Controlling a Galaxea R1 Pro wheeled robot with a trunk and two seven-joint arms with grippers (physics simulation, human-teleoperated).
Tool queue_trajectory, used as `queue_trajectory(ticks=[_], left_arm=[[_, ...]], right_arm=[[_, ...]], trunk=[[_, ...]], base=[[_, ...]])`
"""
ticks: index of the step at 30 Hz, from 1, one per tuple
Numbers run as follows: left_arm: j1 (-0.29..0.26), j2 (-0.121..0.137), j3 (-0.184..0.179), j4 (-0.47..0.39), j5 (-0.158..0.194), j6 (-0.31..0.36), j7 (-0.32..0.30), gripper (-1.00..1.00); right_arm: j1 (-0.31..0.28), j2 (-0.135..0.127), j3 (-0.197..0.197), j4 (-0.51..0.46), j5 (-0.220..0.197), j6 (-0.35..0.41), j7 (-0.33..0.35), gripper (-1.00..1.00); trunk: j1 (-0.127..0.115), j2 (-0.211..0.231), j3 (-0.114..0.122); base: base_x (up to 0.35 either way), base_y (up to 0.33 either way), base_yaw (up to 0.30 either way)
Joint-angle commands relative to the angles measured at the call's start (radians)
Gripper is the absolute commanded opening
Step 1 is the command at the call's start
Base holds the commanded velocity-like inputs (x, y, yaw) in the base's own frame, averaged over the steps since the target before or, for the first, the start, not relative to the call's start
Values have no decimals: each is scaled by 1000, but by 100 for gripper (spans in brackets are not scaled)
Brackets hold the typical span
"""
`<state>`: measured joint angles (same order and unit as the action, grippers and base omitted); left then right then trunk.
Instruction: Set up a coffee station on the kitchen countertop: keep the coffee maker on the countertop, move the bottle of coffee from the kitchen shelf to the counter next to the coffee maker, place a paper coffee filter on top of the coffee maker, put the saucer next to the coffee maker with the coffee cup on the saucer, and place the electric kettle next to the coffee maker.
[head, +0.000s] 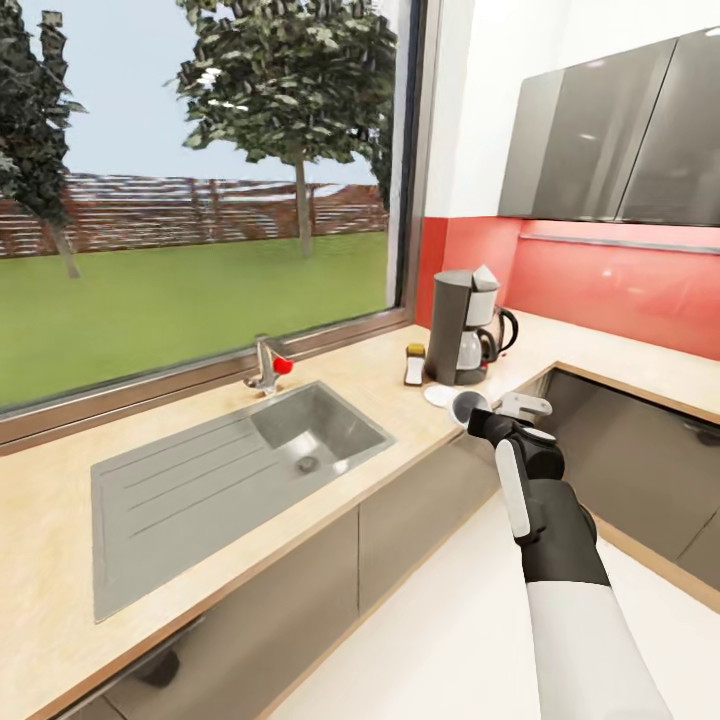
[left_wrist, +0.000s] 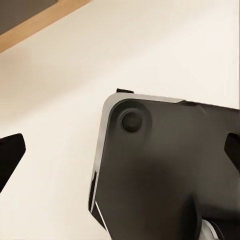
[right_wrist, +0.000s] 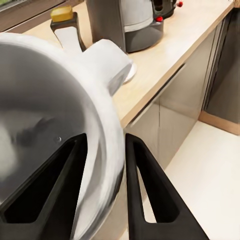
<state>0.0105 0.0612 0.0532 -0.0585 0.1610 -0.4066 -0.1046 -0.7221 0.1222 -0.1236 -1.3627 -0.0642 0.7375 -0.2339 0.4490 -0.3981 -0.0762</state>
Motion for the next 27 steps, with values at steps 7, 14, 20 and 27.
queue_trajectory(ticks=[7, 14, 20, 27], left_arm=[[0, 2, 5, -1, 9, 1, -10, 100], [3, 11, 3, 4, 6, 9, 35, 100], [7, 14, 2, 14, 3, 14, 94, 100], [11, 14, -1, 17, 2, 18, 103, 100]], right_arm=[[-1, 1, 0, 14, -5, 3, -6, -100], [-1, 5, -1, 154, -8, 3, -6, -100], [-4, 13, 1, 297, -11, 28, -10, -100], [-70, 44, 0, 304, -11, 310, -13, -100]], trunk=[[1, -2, -2], [1, -2, -2], [1, -2, -2], [1, -2, -2]], base=[[244, -234, 0], [245, -234, 0], [245, -234, 0], [245, -234, 0]])
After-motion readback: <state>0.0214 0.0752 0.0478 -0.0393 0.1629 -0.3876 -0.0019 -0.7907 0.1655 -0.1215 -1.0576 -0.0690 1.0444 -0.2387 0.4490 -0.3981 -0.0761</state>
